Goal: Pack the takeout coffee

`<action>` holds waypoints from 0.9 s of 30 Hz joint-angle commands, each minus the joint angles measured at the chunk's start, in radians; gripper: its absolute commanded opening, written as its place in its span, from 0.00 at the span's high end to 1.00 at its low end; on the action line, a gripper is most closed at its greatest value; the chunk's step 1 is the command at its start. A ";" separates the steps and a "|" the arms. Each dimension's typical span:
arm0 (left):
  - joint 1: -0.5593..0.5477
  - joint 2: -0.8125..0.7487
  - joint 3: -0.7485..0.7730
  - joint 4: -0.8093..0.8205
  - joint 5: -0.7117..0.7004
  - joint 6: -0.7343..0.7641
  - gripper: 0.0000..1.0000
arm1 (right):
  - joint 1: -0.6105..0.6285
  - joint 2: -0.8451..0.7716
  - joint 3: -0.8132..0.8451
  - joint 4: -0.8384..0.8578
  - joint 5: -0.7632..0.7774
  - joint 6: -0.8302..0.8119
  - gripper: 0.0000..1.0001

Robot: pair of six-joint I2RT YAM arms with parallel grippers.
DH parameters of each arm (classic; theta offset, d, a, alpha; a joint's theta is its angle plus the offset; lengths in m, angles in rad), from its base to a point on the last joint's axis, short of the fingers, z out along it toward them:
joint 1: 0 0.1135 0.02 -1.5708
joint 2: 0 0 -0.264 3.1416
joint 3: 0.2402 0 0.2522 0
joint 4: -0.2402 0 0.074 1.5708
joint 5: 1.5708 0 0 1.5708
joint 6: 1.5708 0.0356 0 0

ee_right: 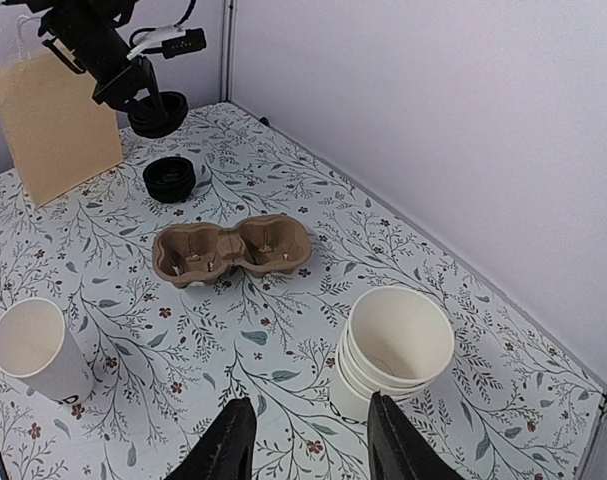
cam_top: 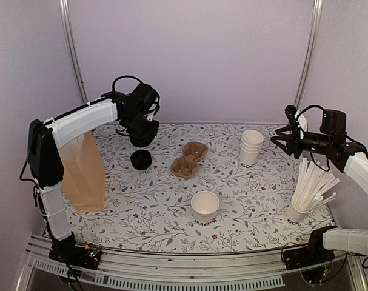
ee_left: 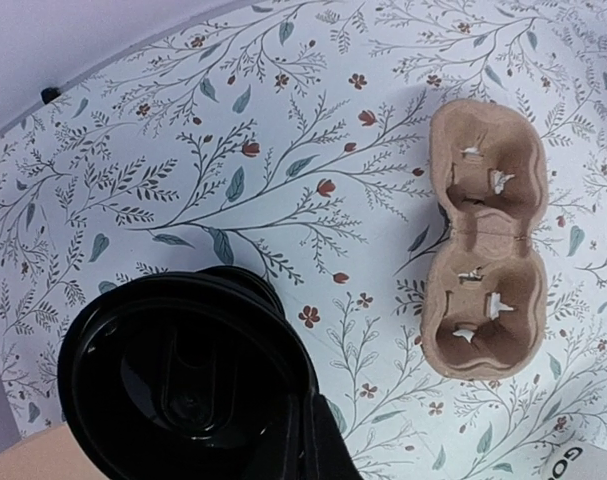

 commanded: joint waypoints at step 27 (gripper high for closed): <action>0.093 0.023 -0.205 0.065 -0.121 -0.076 0.51 | -0.004 0.007 -0.020 -0.006 -0.024 -0.022 0.58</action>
